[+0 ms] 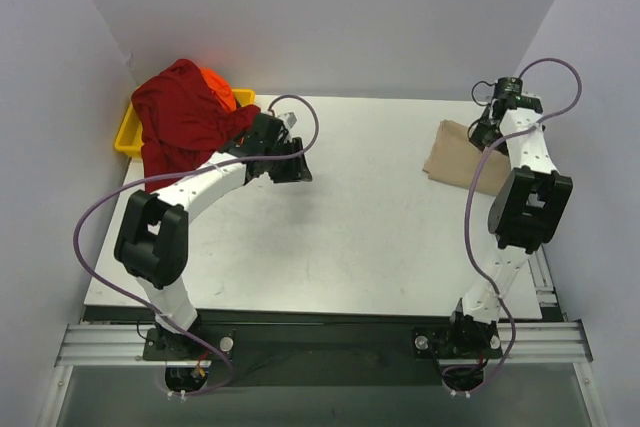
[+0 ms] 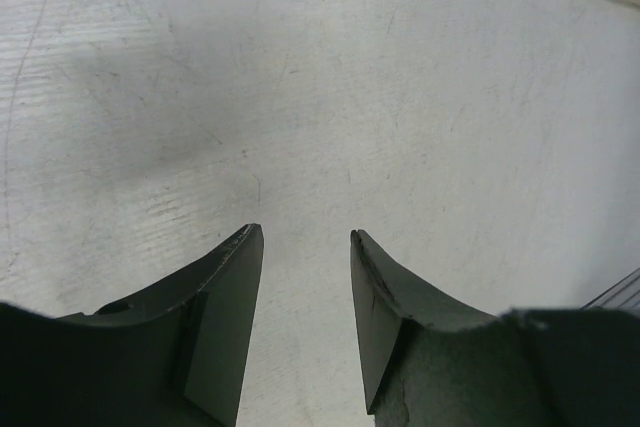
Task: Fold and stack the t-shirts
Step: Put the neatly folded tshirt into the corner of the board with the right arm
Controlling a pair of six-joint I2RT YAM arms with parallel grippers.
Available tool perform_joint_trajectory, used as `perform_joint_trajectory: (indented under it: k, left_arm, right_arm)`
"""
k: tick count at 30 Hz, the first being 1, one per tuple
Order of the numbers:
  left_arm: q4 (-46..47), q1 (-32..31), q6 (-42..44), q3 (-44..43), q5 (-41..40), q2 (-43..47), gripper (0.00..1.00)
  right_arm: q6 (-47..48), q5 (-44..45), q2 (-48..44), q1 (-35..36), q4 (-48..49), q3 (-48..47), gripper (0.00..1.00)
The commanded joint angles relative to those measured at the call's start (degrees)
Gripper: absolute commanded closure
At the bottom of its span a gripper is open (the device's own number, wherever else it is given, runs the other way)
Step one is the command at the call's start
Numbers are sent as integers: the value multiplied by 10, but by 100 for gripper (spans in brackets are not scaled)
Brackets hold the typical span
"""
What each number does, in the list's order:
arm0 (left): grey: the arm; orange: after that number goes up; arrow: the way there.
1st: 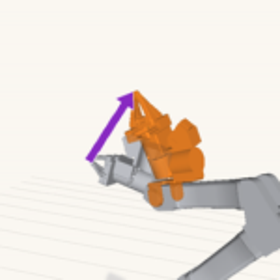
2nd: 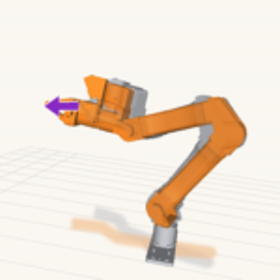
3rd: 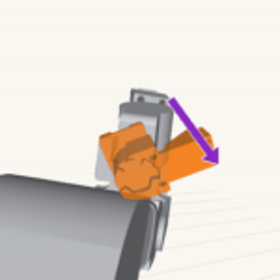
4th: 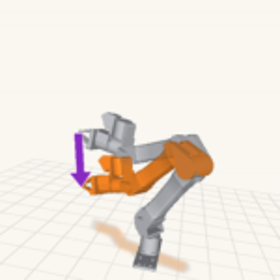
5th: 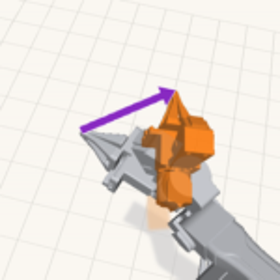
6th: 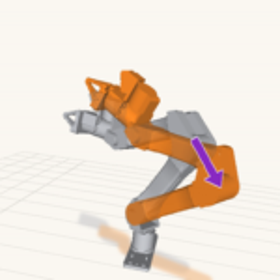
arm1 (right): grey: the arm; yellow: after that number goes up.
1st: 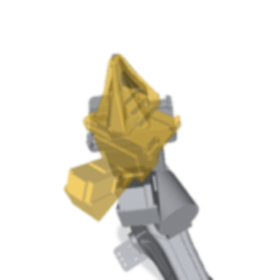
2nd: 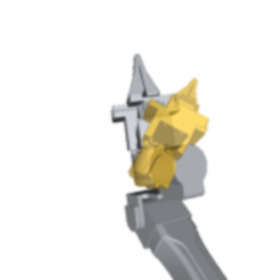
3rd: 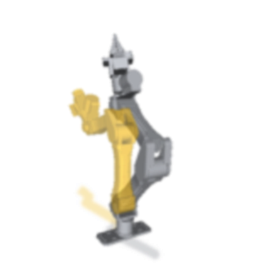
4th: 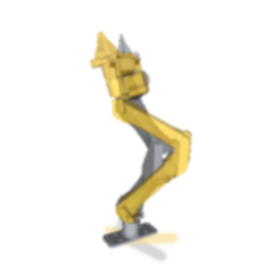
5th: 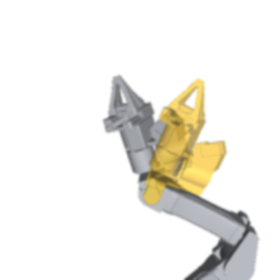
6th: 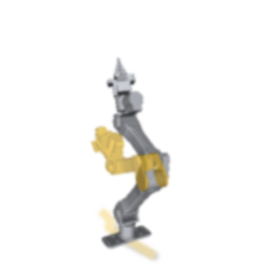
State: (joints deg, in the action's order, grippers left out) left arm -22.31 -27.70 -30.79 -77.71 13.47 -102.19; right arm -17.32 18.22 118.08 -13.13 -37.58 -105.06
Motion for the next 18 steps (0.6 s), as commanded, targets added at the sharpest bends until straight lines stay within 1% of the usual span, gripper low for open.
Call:
perform_joint_trajectory:
  k: [1,2,4,5,6,7,8,10,11,12,13,15,16,18]
  left_arm:
    - [50,-3,5,30,-39,57,49]
    - [53,-5,4,44,-46,65,49]
    - [59,-6,2,59,-70,91,49]
    - [62,-7,0,75,-85,109,49]
    - [65,-7,-1,82,-93,118,49]
    - [67,-8,-3,91,-103,129,49]
    - [67,-8,-6,99,-120,146,49]
    - [67,-8,-7,124,-130,165,49]
    - [67,-8,-9,133,-150,186,49]
    - [68,-7,-10,155,-158,197,49]
    - [70,-6,-13,165,-165,207,49]
    - [75,-5,-20,188,-186,238,48]
    - [76,-4,-21,207,-193,248,47]
    - [74,-3,-23,222,-208,275,47]
  right_arm:
    - [-18,21,-116,21,36,63,1]
    - [-18,2,-136,27,44,108,2]
    - [-20,-19,-193,47,65,151,2]
    - [-21,-36,-213,54,73,198,2]
    - [-23,-45,-233,63,89,222,3]
    - [-26,-56,-274,77,100,248,3]
    - [-31,-79,-295,86,108,291,3]
    - [-38,-108,-355,106,131,334,3]
    - [-46,-122,-374,112,144,369,3]
    - [-47,-152,-391,117,149,385,4]
    - [-51,-164,-424,123,154,399,4]
    - [-56,-197,-454,142,167,443,4]
    - [-55,-205,-482,145,172,458,4]
    - [-55,-217,-508,161,175,481,4]
